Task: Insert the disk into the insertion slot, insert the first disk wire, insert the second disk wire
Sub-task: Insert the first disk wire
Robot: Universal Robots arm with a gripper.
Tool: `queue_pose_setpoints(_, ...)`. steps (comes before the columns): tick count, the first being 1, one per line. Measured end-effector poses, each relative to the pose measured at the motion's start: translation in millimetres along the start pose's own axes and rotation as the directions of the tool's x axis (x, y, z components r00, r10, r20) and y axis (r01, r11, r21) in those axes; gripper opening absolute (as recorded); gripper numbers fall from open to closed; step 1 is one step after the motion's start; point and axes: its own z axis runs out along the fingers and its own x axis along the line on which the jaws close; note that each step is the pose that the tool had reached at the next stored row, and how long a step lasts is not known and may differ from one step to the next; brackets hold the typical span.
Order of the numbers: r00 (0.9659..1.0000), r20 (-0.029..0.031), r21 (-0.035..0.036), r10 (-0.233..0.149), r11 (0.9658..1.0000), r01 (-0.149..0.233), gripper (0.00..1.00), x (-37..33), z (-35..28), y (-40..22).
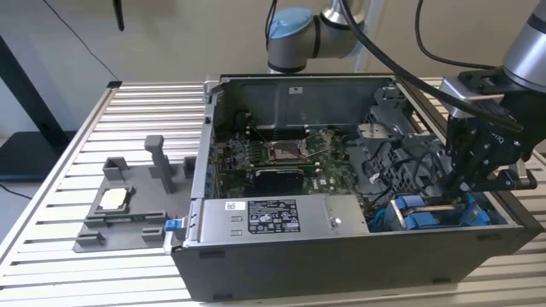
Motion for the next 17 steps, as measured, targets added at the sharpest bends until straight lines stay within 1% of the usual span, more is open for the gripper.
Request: queue_pose_setpoints(17, 0.9995, -0.0001, 0.0015, 0.031, 0.9995, -0.031, 0.19, 0.0, 4.7, -0.7)
